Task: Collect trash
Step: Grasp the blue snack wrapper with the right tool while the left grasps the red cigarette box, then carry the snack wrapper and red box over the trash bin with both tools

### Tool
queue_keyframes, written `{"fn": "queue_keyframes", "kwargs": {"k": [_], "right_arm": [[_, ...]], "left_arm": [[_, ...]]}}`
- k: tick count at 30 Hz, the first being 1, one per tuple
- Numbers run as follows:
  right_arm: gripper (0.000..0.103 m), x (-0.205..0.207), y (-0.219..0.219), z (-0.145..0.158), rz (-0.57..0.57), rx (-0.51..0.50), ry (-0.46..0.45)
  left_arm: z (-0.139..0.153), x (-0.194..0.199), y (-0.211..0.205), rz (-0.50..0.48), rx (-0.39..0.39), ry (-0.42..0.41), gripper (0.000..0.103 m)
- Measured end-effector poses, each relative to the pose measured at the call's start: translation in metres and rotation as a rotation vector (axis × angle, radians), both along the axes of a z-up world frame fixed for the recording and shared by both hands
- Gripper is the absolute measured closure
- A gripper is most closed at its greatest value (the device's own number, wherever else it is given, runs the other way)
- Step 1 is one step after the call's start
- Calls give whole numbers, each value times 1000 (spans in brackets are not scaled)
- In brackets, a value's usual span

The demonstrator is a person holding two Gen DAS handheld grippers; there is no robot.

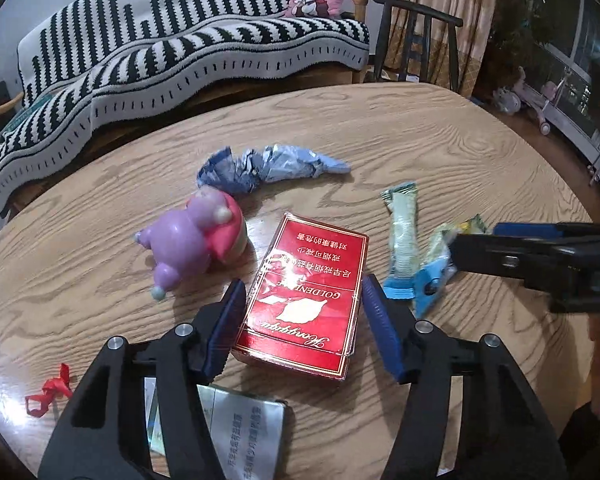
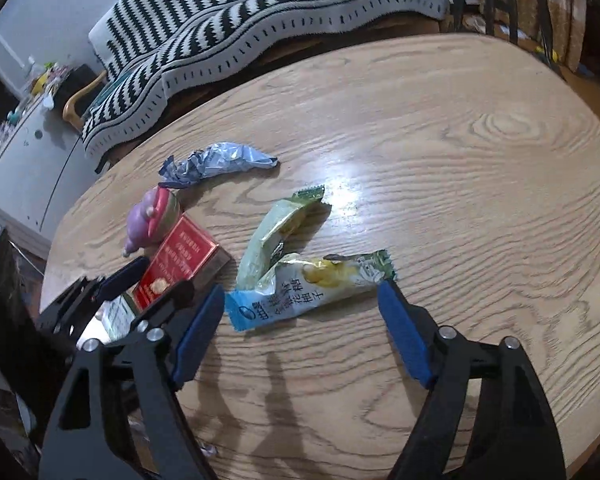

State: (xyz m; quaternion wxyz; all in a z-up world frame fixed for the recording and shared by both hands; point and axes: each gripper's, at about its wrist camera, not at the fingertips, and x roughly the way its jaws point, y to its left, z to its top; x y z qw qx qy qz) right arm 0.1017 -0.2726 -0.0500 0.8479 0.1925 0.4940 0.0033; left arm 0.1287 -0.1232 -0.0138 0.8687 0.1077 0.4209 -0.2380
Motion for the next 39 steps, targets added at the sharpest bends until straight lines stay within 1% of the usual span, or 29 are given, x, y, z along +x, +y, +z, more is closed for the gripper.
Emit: {"fn": "queue_keyframes", "kwargs": {"k": [3, 6, 7, 8, 9, 10, 11, 14, 21, 24, 29, 32, 34, 38, 39], "right_arm": [[30, 6, -3, -8, -28, 43, 24], [38, 13, -5, -15, -51, 62, 42], [41, 14, -4, -15, -59, 55, 35], [49, 16, -2, -16, -58, 41, 38], [53, 18, -1, -16, -56, 32, 38], [63, 20, -1, -16, -56, 27, 38], [76, 21, 1, -17, -49, 26, 40], [88, 19, 3, -18, -24, 29, 47], [89, -1, -9, 7, -3, -24, -23], [89, -16, -26, 20, -11, -50, -53], [89, -48, -60, 31, -37, -87, -84], [89, -74, -86, 37, -53, -103, -101], [89, -98, -111, 42, -80, -126, -117], [89, -144, -161, 45, -152, -171, -131], [89, -157, -176, 45, -178, -179, -132]], "left_arm": [[13, -6, 3, 11, -19, -20, 44], [21, -10, 6, 21, -42, -29, 44], [23, -10, 6, 22, -44, -30, 44], [25, -12, 5, 24, -44, -31, 44], [27, -14, 5, 24, -45, -34, 44], [28, -15, 4, 21, -46, -37, 44], [29, -18, 3, 19, -45, -41, 44], [30, -19, 2, 20, -44, -40, 44], [36, -22, -4, 19, -65, -40, 44], [39, -26, -14, -2, -70, -44, 44], [42, -37, -40, -42, -76, -51, 44], [43, -47, -63, -78, -84, -45, 44], [45, -57, -84, -115, -87, -48, 44], [46, -88, -137, -217, -88, -48, 44], [46, -101, -158, -259, -89, -51, 44]]}}
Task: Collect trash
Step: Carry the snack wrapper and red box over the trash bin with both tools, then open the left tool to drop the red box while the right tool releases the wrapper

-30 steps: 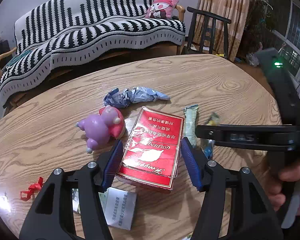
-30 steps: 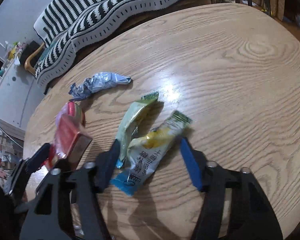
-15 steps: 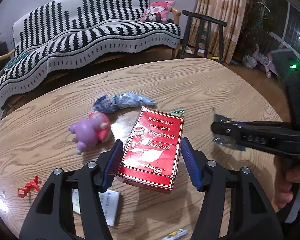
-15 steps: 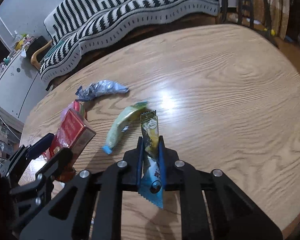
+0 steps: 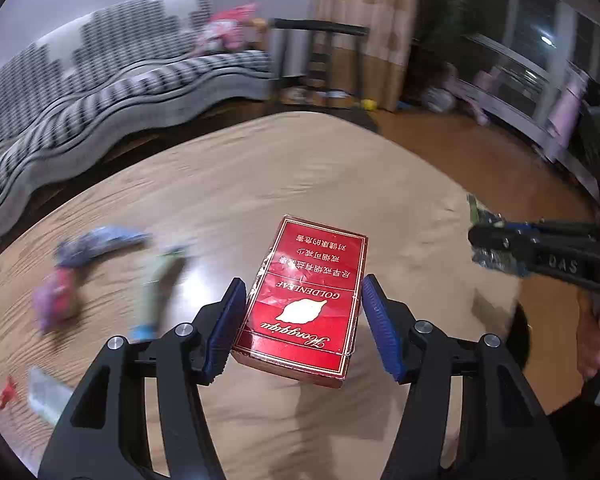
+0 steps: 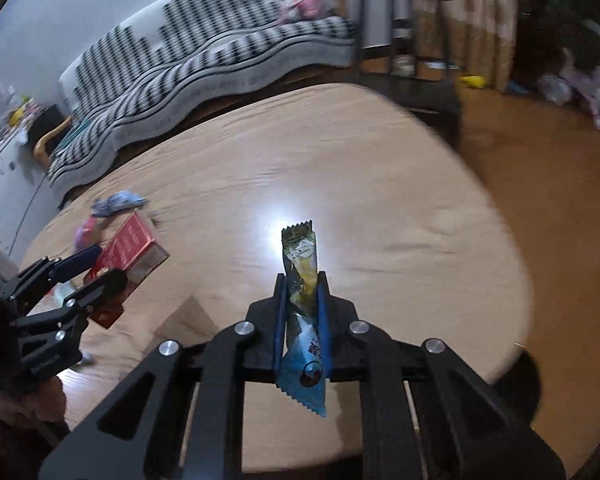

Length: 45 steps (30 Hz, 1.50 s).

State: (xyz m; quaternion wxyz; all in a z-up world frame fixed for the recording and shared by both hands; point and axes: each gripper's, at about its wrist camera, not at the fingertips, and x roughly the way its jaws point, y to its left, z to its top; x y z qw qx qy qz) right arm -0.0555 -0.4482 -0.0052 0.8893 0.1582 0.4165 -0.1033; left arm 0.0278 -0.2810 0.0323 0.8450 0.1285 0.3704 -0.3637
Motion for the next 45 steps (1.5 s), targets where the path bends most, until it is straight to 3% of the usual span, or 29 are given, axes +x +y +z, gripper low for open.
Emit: {"fn": "queue_keyframes", "kwargs": {"k": [10, 14, 17, 24, 37, 45], "right_arm": [[89, -148, -140, -28, -281, 16, 13], [89, -188, -180, -47, -361, 61, 49], [89, -203, -199, -62, -389, 106, 88], [89, -208, -204, -74, -369, 147, 121], [89, -209, -202, -74, -363, 151, 126], [89, -209, -203, -76, -362, 157, 139]], "left_arm": [[-15, -122, -155, -339, -53, 29, 44], [-42, -163, -199, -447, -23, 71, 44], [-71, -184, -222, -494, 45, 82, 44], [-102, -188, -242, -506, 103, 104, 44], [-104, -179, -250, -500, 96, 122, 44], [-95, -177, -248, -510, 77, 122, 35]]}}
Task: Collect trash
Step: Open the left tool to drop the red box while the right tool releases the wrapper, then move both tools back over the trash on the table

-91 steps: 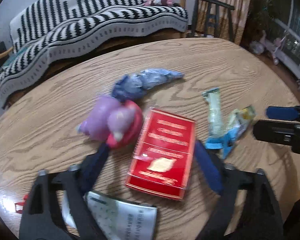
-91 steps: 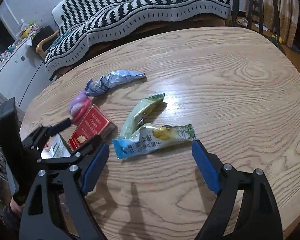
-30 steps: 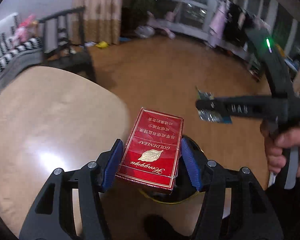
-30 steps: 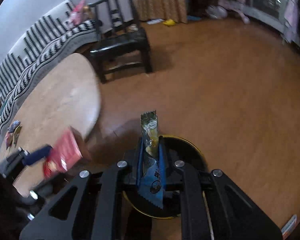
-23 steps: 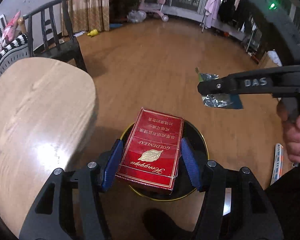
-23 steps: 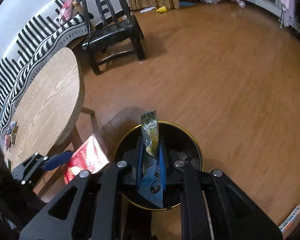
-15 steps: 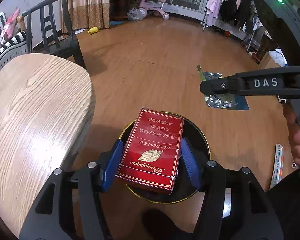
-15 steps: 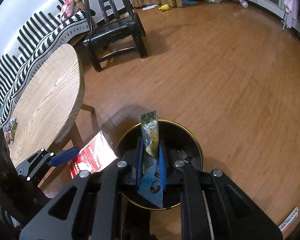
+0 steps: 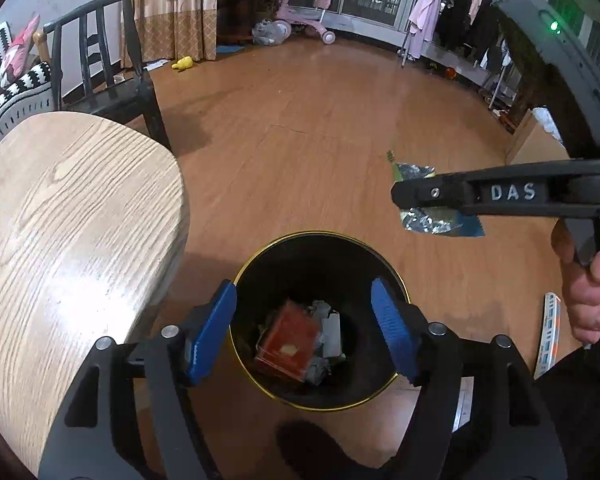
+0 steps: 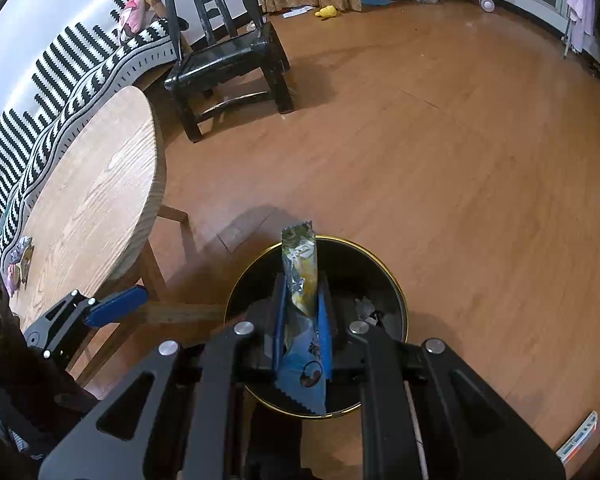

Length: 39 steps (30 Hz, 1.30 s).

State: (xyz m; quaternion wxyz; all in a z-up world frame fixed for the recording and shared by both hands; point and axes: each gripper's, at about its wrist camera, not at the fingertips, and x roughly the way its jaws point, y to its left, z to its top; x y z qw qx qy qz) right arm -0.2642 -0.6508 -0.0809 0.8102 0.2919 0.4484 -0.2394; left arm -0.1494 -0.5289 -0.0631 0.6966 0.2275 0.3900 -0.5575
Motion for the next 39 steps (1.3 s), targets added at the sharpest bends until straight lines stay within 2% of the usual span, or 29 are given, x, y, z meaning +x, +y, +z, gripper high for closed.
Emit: {"fn": "queue_keyframes", "kwargs": {"k": [4, 7, 13, 15, 16, 17, 18, 27, 32, 35, 39], "right_arm": [[89, 5, 4, -4, 16, 8, 20], [89, 8, 4, -9, 26, 23, 40], [88, 12, 4, -14, 28, 44, 64], [83, 14, 3, -17, 35, 53, 75], [71, 15, 4, -18, 39, 56, 84], [53, 15, 5, -19, 38, 53, 93], [49, 16, 7, -19, 38, 45, 98], [48, 27, 21, -3, 22, -2, 70], [45, 54, 42, 25, 46, -38, -23], [44, 88, 69, 42, 106, -55, -78], [44, 145, 123, 54, 236, -69, -89]], "left_arm": [[7, 2, 2, 10, -9, 4, 34], [15, 6, 6, 24, -28, 3, 26], [28, 10, 14, 42, -59, 7, 20], [30, 10, 17, 46, -64, -1, 17], [31, 10, 18, 48, -65, -3, 16], [32, 10, 21, 54, -68, -6, 15], [33, 11, 22, 60, -70, -7, 14], [50, 29, 48, 116, -97, -18, 12], [71, 60, 90, 215, -125, -34, 11], [84, 89, 131, 316, -134, -65, 10], [97, 141, 211, 508, -132, -87, 10]]}}
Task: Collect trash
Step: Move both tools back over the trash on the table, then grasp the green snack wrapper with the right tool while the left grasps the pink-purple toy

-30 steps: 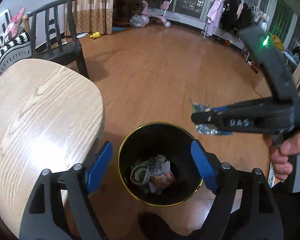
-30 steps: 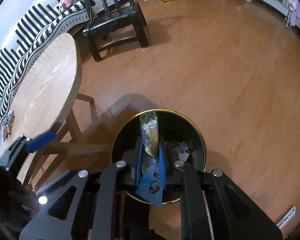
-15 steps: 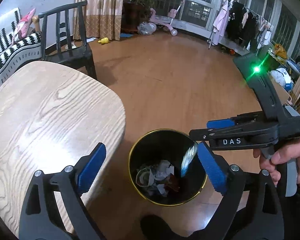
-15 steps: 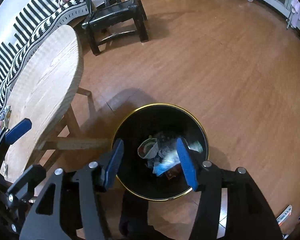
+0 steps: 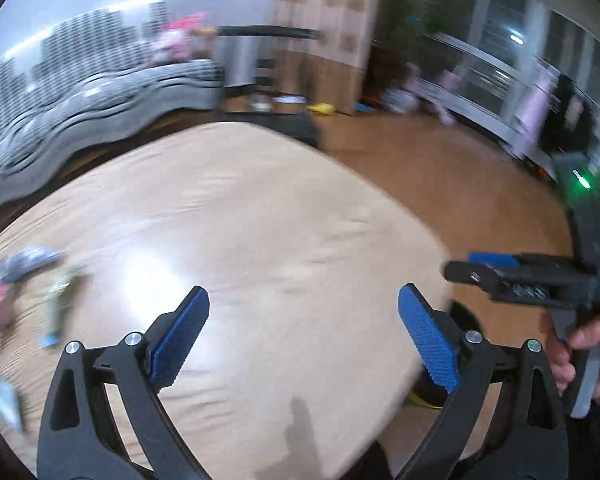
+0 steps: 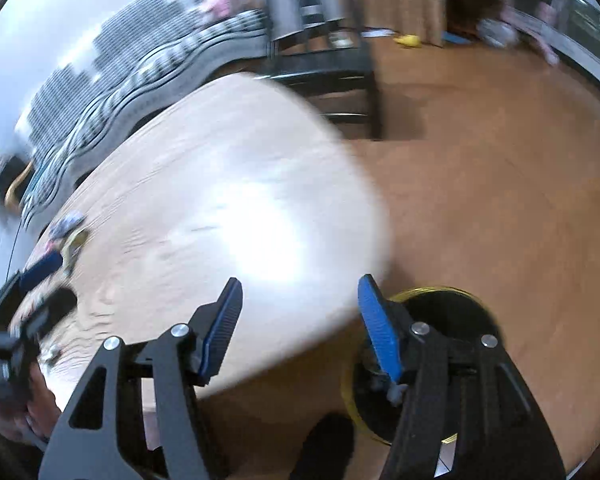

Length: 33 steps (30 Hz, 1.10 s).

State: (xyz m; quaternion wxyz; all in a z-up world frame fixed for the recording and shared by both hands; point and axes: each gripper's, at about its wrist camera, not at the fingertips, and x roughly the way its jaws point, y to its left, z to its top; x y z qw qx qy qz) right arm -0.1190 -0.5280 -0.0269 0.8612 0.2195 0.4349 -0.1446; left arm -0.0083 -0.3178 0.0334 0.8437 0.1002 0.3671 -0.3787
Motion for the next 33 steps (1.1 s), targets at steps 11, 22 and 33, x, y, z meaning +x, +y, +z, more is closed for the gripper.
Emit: {"fn": "queue_keyframes", "kwargs": {"k": [11, 22, 33], "right_arm": [[41, 144, 191, 16, 308, -14, -23], [41, 227, 286, -9, 388, -34, 19], [41, 257, 305, -32, 385, -66, 48]], "left_arm": [[-12, 128, 209, 485, 68, 38, 10], [-42, 197, 221, 539, 112, 99, 10], [-54, 220, 221, 539, 89, 170, 10]]}}
